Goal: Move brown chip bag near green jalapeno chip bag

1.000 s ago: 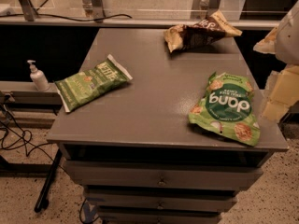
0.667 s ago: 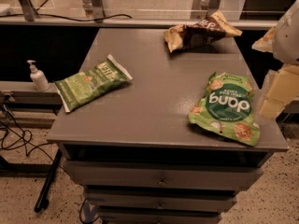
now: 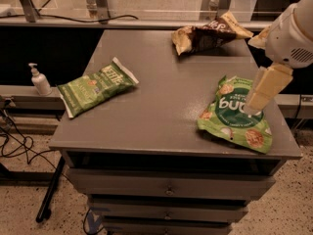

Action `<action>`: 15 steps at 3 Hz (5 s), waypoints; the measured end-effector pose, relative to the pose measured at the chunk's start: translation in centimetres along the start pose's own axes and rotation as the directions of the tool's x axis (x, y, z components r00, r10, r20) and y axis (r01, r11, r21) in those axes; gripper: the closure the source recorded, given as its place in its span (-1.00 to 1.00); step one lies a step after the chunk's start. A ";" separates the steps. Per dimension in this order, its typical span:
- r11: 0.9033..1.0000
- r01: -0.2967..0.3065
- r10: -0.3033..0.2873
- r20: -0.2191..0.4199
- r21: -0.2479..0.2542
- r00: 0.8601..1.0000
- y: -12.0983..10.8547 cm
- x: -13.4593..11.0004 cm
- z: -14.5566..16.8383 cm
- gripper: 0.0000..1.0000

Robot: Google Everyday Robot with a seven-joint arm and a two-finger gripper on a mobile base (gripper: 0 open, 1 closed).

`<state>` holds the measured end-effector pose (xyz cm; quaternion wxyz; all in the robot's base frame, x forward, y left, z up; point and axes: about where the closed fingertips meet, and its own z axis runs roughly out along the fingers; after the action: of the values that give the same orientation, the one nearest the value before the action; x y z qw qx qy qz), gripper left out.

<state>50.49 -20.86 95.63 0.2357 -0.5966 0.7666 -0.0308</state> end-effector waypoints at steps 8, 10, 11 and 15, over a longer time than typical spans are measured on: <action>0.918 0.003 -0.149 0.338 0.397 0.929 -25.4 -7.6 13.9 -1.00; 0.934 -0.003 -0.102 0.277 0.356 0.955 -28.3 -5.7 19.7 -0.62; 0.941 -0.011 -0.085 0.267 0.339 0.960 -28.4 -5.0 21.1 -0.16; 0.936 0.119 -0.254 0.400 0.332 0.881 -23.1 -15.6 13.8 1.00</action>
Offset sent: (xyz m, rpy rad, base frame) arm 0.0433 0.0126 -0.0101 0.0608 -0.0618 0.0171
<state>79.54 -9.78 96.06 0.4845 -0.6173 0.6189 -0.0340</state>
